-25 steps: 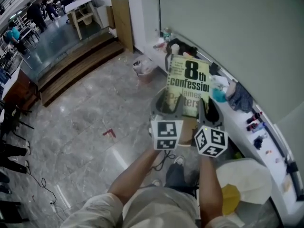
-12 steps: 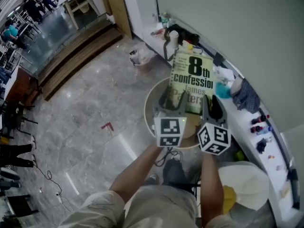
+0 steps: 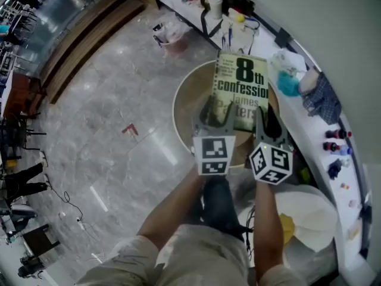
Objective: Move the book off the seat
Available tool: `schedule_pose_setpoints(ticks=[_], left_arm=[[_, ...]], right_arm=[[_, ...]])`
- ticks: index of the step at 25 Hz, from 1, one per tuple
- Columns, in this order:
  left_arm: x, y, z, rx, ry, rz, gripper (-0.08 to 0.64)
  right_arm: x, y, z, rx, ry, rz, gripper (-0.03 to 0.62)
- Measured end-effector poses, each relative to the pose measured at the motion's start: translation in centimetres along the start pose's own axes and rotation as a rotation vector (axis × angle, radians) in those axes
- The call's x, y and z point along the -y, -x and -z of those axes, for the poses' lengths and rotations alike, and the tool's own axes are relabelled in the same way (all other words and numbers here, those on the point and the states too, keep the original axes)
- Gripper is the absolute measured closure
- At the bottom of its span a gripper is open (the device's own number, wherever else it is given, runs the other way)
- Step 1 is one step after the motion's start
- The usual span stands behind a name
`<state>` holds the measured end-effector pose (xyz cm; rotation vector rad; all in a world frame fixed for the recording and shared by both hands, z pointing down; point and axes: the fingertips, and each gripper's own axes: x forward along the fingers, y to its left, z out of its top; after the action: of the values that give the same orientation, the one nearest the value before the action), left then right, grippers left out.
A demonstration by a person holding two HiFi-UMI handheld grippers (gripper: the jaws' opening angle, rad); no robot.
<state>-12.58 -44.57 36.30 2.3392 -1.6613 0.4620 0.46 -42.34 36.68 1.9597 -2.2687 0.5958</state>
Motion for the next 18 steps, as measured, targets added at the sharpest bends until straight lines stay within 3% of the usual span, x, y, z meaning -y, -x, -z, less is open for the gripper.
schedule_pose_setpoints(ticks=[10, 18], left_arm=[[-2.3, -5.9, 9.9, -0.063, 0.053, 0.018, 0.316], [-3.9, -10.0, 20.9, -0.135, 0.089, 0.034, 0.316]], right_arm=[[1.4, -5.9, 9.7, -0.094, -0.006, 0.015, 0.453], [2.5, -9.6, 20.6, -0.182, -0.011, 0.037, 0.453]])
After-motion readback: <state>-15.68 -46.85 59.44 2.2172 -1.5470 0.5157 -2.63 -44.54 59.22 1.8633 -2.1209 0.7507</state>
